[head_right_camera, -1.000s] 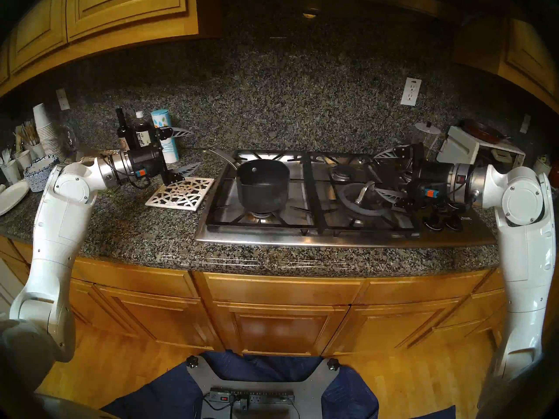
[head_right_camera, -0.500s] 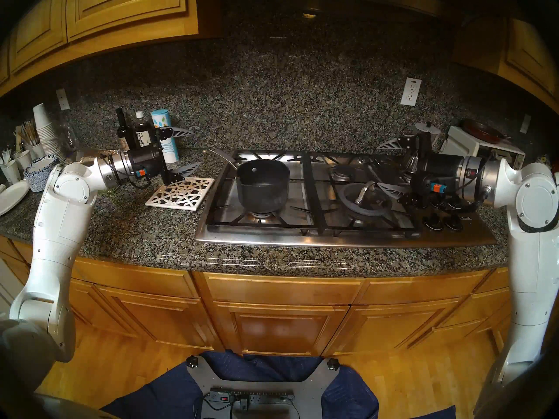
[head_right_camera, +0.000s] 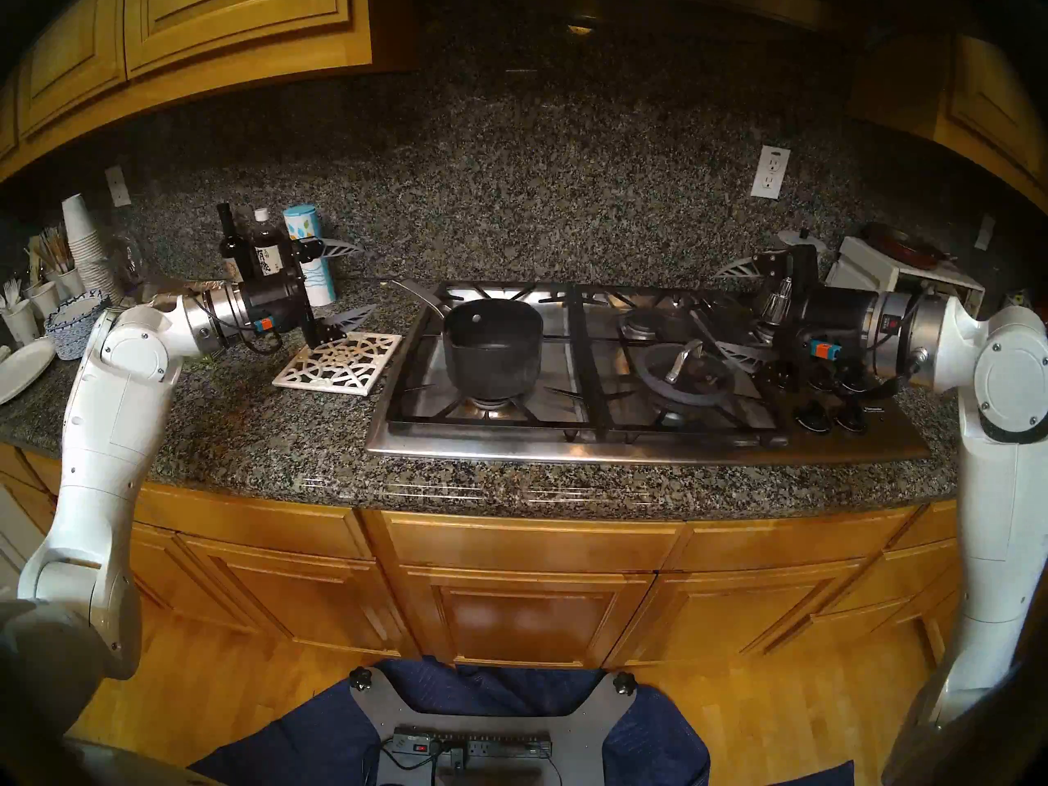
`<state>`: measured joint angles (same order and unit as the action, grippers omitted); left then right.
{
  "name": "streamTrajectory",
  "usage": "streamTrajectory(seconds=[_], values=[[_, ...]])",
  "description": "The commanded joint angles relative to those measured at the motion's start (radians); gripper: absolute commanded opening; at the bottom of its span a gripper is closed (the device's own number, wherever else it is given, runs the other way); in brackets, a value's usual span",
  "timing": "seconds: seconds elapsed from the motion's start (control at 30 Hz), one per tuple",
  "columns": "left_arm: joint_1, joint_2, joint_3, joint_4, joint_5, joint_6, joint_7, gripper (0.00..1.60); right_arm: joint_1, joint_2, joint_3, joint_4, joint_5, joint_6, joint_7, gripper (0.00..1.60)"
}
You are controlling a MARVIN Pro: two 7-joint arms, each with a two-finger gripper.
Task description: Pick up the pot, put it on the stove, take off the pot lid
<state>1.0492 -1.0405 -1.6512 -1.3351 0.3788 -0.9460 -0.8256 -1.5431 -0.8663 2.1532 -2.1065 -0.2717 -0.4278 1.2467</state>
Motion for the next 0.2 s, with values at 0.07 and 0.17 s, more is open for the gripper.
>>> streamTrajectory(seconds=[0.07,0.17], values=[[-0.036,-0.002,-0.012,-0.02,-0.018,-0.003,0.013,1.6,0.019,0.002,0.017,-0.018,0.001,0.008,-0.007,1.6],[-0.036,-0.002,-0.012,-0.02,-0.018,-0.003,0.013,1.6,0.02,0.001,0.017,-0.018,0.001,0.008,-0.006,1.6]])
